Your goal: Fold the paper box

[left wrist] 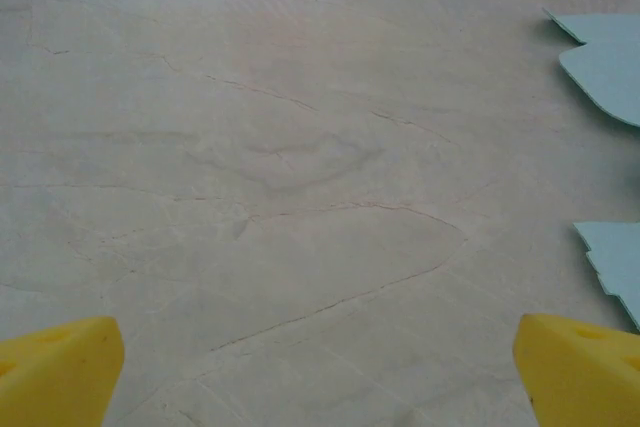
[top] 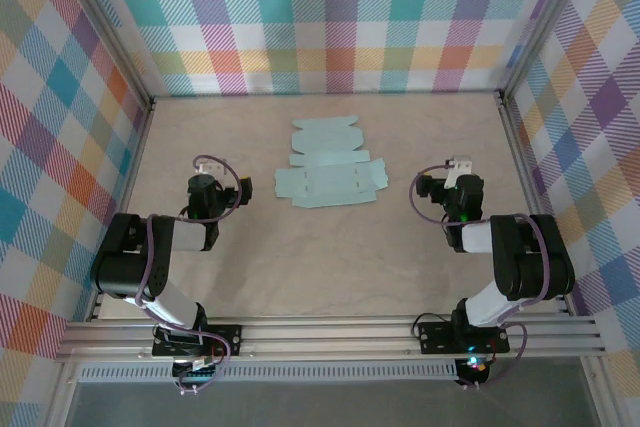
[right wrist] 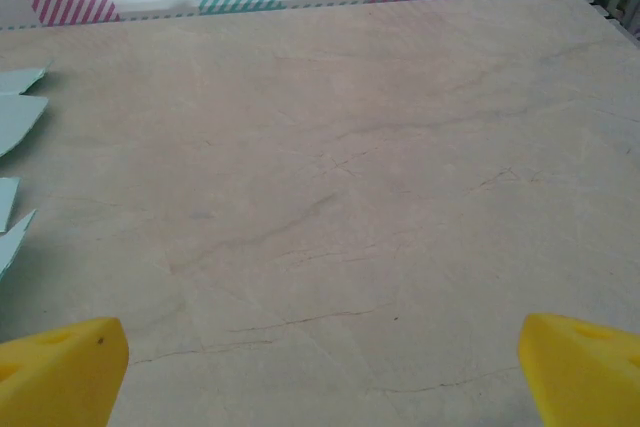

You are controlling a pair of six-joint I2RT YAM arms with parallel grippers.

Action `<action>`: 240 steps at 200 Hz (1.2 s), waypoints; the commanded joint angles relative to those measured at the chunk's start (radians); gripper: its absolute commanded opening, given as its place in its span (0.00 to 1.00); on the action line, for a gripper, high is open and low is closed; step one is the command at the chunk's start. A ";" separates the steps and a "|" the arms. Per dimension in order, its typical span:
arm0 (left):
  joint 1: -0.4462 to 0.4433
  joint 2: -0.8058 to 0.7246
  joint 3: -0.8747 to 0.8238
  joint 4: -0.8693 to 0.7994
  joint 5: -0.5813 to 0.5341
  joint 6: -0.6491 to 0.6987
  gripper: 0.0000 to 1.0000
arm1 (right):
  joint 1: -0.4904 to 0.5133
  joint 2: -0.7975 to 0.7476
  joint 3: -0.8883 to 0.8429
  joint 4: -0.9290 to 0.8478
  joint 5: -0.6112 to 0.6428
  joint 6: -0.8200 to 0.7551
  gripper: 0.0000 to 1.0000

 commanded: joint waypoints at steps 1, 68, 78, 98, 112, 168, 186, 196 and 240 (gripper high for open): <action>0.018 -0.034 -0.017 -0.016 -0.016 -0.011 1.00 | -0.005 -0.030 -0.014 -0.014 0.017 0.023 1.00; 0.018 -0.033 -0.017 -0.017 -0.016 -0.012 1.00 | -0.006 -0.030 -0.014 -0.014 0.017 0.024 1.00; 0.017 -0.033 -0.017 -0.017 -0.016 -0.011 1.00 | -0.006 -0.030 -0.014 -0.014 0.017 0.024 1.00; 0.018 -0.033 -0.017 -0.017 -0.016 -0.012 1.00 | -0.005 -0.030 -0.014 -0.014 0.017 0.022 1.00; 0.017 -0.032 -0.018 -0.017 -0.017 -0.012 1.00 | -0.005 -0.030 -0.013 -0.014 0.017 0.023 1.00; 0.018 -0.036 -0.023 -0.009 -0.016 -0.011 1.00 | -0.005 -0.031 -0.015 -0.012 0.017 0.024 1.00; 0.014 -0.098 0.002 -0.103 -0.022 -0.007 1.00 | -0.005 -0.033 -0.018 -0.005 0.017 0.023 1.00; 0.008 -0.160 0.029 -0.199 -0.052 -0.006 1.00 | -0.005 -0.060 -0.016 -0.033 0.020 0.026 1.00; -0.042 -0.338 0.198 -0.618 -0.133 -0.128 1.00 | 0.000 -0.283 0.101 -0.444 0.059 0.073 0.99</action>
